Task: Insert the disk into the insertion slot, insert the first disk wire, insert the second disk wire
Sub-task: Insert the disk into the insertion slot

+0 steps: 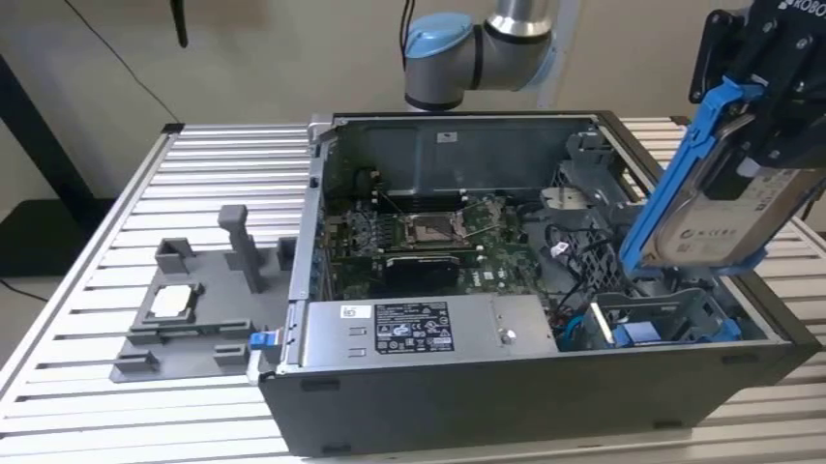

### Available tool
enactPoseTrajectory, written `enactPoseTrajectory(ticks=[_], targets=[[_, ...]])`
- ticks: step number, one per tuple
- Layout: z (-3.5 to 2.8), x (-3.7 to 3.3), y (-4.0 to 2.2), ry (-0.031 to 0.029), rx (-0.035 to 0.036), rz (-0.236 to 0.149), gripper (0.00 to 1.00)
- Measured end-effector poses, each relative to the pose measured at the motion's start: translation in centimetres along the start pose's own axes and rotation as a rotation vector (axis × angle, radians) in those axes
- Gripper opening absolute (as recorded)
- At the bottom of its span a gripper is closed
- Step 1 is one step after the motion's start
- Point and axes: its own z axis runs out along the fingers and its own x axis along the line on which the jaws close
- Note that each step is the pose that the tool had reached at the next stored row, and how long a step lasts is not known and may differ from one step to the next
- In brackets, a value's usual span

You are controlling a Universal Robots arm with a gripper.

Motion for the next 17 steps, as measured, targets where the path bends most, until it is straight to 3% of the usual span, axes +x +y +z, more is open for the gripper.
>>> enactPoseTrajectory(ticks=[17], targets=[[2.13, 0.43, -0.16, 0.0024, 0.0000, -0.008, 0.33]])
